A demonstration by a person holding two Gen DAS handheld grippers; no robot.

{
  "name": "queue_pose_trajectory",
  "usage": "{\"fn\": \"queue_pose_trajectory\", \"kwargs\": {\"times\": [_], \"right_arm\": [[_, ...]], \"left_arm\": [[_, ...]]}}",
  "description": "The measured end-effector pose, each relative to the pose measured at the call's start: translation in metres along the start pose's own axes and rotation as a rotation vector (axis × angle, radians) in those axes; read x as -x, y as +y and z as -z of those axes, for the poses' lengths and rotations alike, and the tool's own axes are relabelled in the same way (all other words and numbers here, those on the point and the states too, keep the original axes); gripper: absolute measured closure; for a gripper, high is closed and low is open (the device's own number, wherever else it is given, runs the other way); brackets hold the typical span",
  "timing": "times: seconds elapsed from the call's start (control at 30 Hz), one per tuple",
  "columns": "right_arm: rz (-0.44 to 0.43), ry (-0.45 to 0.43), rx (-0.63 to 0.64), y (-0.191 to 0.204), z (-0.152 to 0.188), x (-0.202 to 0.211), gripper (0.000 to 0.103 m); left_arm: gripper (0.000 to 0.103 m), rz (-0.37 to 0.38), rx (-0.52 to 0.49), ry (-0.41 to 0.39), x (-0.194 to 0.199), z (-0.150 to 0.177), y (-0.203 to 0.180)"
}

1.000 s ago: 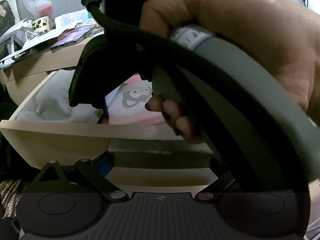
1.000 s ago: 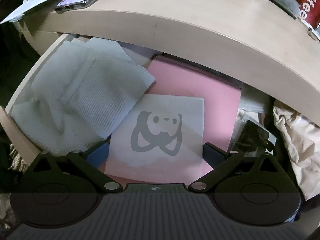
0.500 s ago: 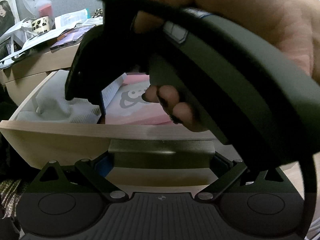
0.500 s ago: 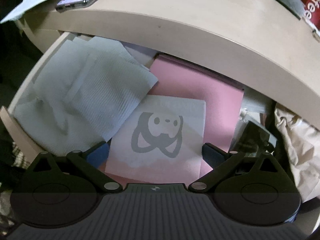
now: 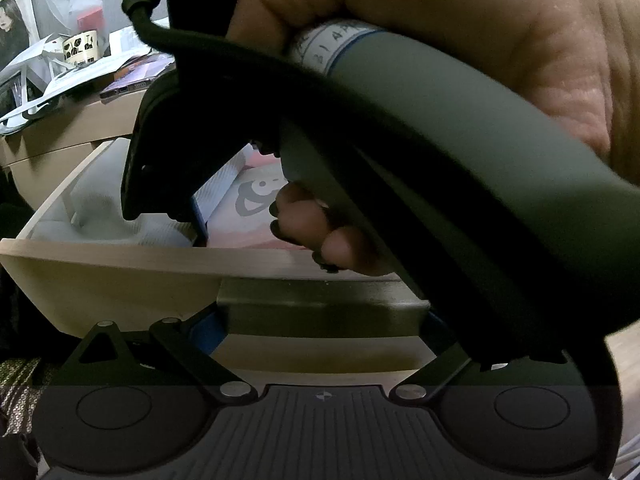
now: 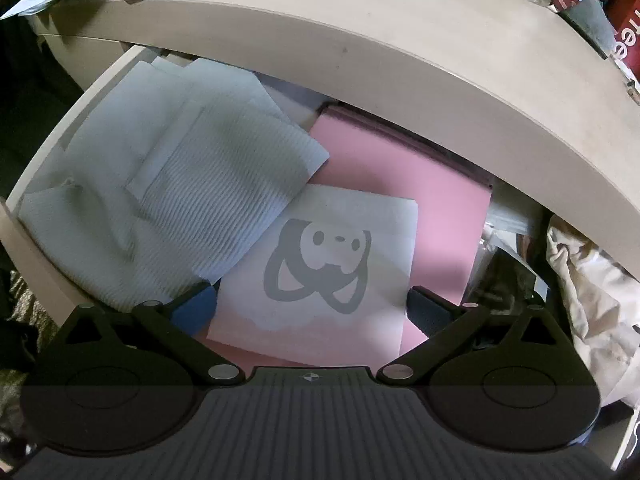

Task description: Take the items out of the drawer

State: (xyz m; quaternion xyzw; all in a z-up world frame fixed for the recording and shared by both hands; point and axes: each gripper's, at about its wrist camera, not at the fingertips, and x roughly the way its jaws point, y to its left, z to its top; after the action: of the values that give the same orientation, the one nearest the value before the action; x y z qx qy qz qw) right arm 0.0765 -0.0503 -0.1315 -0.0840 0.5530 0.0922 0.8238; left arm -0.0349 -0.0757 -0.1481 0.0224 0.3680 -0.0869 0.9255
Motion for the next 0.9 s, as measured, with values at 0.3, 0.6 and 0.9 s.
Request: {"fn": "queue_pose_trajectory", "kwargs": {"times": [0.3, 0.6, 0.9], "right_arm": [[-0.117, 0.033, -0.068, -0.028, 0.003, -0.007, 0.0], [-0.105, 0.03, -0.086, -0.046, 0.008, -0.004, 0.0], [-0.132, 0.023, -0.105, -0.048, 0.011, -0.001, 0.0]], "left_arm": [[0.005, 0.001, -0.006, 0.001, 0.002, 0.001, -0.002], [0.005, 0.002, -0.004, 0.001, -0.004, -0.005, 0.005], [0.005, 0.002, -0.003, -0.001, -0.002, -0.002, 0.001]]}}
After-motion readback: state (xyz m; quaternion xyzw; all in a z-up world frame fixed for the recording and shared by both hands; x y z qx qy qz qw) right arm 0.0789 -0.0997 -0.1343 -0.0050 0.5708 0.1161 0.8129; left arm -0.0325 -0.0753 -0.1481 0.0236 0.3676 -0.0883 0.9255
